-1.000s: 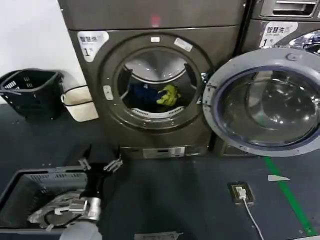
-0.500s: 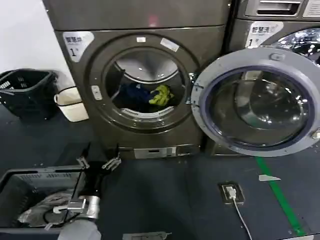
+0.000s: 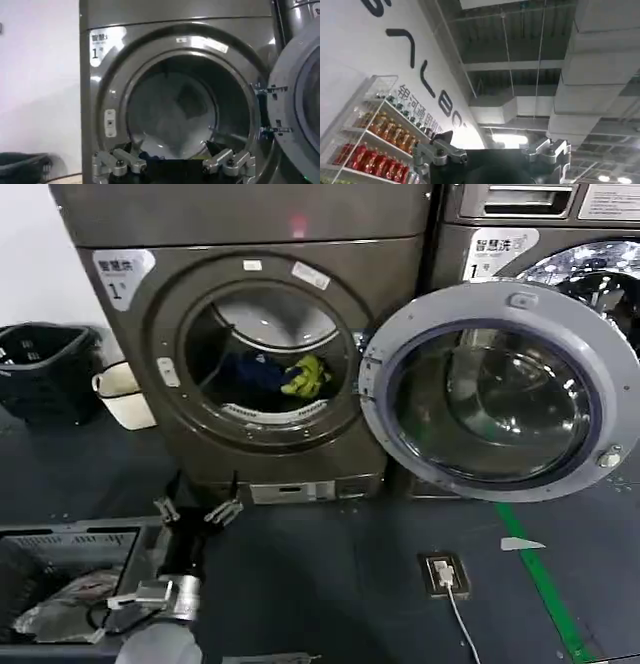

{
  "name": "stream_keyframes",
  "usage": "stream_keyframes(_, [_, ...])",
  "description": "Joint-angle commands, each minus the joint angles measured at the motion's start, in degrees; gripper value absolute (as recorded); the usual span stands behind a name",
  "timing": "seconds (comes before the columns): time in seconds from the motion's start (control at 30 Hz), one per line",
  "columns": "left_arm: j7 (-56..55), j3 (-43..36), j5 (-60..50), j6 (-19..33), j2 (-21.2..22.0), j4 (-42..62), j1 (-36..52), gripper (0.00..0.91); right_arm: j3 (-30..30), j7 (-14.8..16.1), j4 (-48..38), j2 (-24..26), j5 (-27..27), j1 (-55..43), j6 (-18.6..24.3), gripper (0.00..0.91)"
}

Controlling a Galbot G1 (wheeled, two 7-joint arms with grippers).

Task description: Grasp the clothes from the dryer.

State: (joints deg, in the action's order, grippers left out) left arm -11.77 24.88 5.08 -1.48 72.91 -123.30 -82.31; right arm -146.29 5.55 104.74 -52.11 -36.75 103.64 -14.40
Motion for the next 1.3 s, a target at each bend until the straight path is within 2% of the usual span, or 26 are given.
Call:
stream_keyframes(0.03, [0.02,0.03,0.03,0.01,-0.12,-0.06,-0.06,0.907,-0.07,0.01,-0.02,-0.02,-0.03,0.04,0.02,0.907])
stream_keyframes(0.67, [0.05,0.28,0.07,0.05,-0.14,-0.96,-0.2,0.907,-0.28,0.3,-0.9,-0.44,-1.75,1.3,7.58,0.907])
stream_keyframes(1.3, [0.05,0.42,0.69,-0.24,-0.21,0.12,1.5,0.907,-0.2,0.83,-1.33,-0.39,-1.55,1.08,8.65,0.907])
